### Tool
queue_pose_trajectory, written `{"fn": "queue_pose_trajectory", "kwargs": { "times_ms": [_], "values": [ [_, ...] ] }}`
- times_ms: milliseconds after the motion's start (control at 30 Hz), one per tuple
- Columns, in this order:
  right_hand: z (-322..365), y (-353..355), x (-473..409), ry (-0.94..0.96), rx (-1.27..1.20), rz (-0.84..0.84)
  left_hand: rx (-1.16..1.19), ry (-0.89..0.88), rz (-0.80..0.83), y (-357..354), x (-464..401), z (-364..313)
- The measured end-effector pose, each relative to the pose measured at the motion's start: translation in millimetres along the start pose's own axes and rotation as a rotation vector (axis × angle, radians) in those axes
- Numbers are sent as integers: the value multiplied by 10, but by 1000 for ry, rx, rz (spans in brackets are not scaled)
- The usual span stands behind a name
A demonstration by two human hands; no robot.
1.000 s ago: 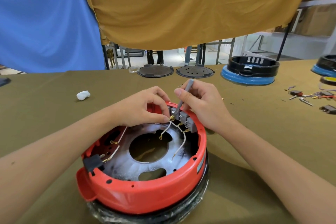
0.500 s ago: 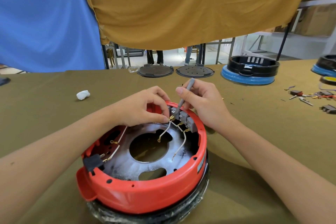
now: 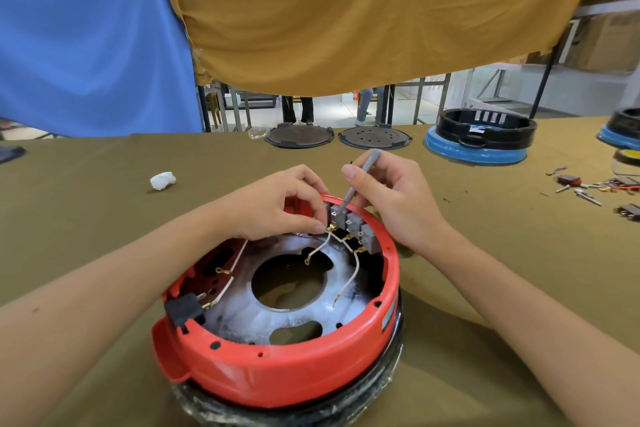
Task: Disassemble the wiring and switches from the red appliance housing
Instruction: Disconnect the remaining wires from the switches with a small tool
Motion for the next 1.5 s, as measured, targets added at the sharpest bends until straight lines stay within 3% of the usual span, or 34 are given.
{"fn": "queue_pose_trajectory", "kwargs": {
  "times_ms": [267, 700, 933, 1133, 1400, 1500],
  "values": [
    [62, -82, 43, 52, 50, 88, 24, 4, -37, 47, -8, 8],
    [70, -50, 45, 54, 51, 44, 33, 14, -197, 203, -31, 46],
    [22, -70, 52, -6, 87, 47, -54, 20, -243, 260, -33, 95],
    [84, -92, 79, 38, 163, 48, -147, 22, -195, 267, -44, 136],
    [139, -114, 99, 87, 270, 81, -328, -77, -221, 314, 5, -29],
    [153, -116, 103, 112, 297, 82, -342, -34, -248, 310, 52, -46]
  ]
}}
Point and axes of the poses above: each hand's wrist, its own x-axis away from the middle knuckle, its own y-axis out of the back of the hand, z = x × y, the point moved 10 cm from there along -x, towards the middle knuckle, and after that the axes turned 12 degrees about -z, right-handed, at the moved point
